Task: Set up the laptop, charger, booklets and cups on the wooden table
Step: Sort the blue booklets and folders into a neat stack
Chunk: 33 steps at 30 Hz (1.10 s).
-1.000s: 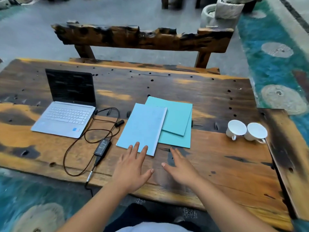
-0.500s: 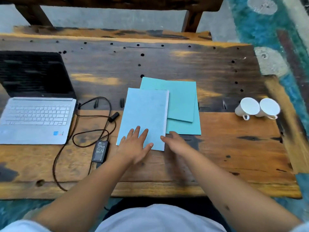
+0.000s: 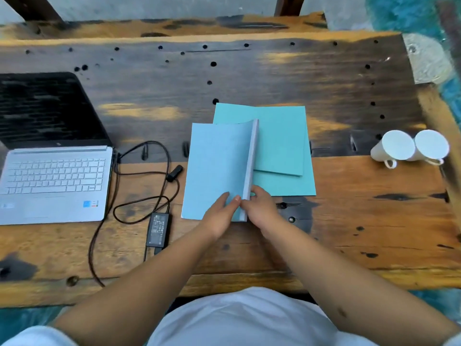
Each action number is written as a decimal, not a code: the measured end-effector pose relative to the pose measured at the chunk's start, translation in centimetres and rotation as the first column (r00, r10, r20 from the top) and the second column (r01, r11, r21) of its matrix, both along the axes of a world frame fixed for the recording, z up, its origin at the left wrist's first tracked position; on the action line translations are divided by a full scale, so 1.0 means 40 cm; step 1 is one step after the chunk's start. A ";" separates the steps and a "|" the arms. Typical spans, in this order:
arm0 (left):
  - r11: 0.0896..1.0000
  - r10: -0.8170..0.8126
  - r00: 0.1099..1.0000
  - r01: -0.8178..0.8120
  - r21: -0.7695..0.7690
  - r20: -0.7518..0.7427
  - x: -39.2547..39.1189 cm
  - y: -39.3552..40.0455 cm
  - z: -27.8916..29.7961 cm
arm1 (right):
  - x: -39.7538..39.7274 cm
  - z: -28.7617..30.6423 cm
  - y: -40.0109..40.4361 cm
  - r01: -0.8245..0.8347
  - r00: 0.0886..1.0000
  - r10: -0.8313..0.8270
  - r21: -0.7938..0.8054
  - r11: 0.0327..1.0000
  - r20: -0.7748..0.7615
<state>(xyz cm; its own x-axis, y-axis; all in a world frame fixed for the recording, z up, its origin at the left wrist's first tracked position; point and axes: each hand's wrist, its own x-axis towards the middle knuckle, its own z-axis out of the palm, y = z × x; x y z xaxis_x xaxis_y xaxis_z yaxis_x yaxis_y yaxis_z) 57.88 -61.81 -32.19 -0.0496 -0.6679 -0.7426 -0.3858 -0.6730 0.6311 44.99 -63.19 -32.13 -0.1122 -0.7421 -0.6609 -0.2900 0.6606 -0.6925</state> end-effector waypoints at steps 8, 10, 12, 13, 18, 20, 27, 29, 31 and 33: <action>0.910 0.399 0.888 -0.415 -0.023 -0.227 0.031 -0.071 0.087 | 0.116 0.084 0.068 -0.376 0.927 0.373 -0.159 0.913 -0.044; 0.910 0.399 0.871 -0.414 0.008 -0.286 0.060 -0.066 0.105 | 0.103 0.081 0.067 -0.341 0.929 0.358 -0.165 0.925 0.088; 0.918 0.371 0.868 -0.396 -0.008 -0.330 0.087 -0.055 0.119 | 0.074 0.078 0.065 -0.149 0.943 0.180 -0.128 0.980 0.279; 0.924 0.351 0.859 -0.383 -0.012 -0.373 0.099 -0.046 0.131 | 0.054 0.072 0.062 -0.049 0.949 0.079 -0.104 0.993 0.306; 0.914 0.390 0.632 -0.357 0.195 -0.670 0.159 0.012 0.162 | -0.070 0.035 0.037 0.140 0.896 -0.205 0.188 0.972 0.393; 0.900 0.424 0.560 -0.345 0.265 -0.711 0.176 0.035 0.160 | -0.099 0.038 0.042 0.144 0.766 -0.330 0.353 0.925 0.552; 0.900 0.431 0.777 -0.402 0.166 -0.459 0.195 0.067 0.081 | -0.138 0.045 0.070 0.103 0.845 -0.170 0.158 0.982 0.507; 0.887 0.460 0.814 -0.440 0.140 -0.354 0.180 0.077 0.055 | -0.130 0.038 0.082 0.029 0.903 -0.075 0.114 0.993 0.423; 0.860 0.510 0.810 -0.490 0.144 -0.291 0.162 0.088 0.032 | -0.122 0.032 0.089 0.002 0.934 -0.039 0.103 0.995 0.356; 0.847 0.531 0.805 -0.507 0.159 -0.264 0.145 0.102 0.017 | -0.121 0.023 0.091 -0.006 0.958 -0.026 0.112 0.994 0.285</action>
<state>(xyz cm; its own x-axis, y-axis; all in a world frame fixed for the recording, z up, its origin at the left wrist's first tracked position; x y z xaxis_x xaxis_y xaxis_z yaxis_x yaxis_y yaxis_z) 63.68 -57.75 -31.51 0.0694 -0.5962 -0.7998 0.2247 -0.7718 0.5948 40.15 -59.57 -31.20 0.0862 -0.6626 -0.7440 -0.0839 0.7393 -0.6681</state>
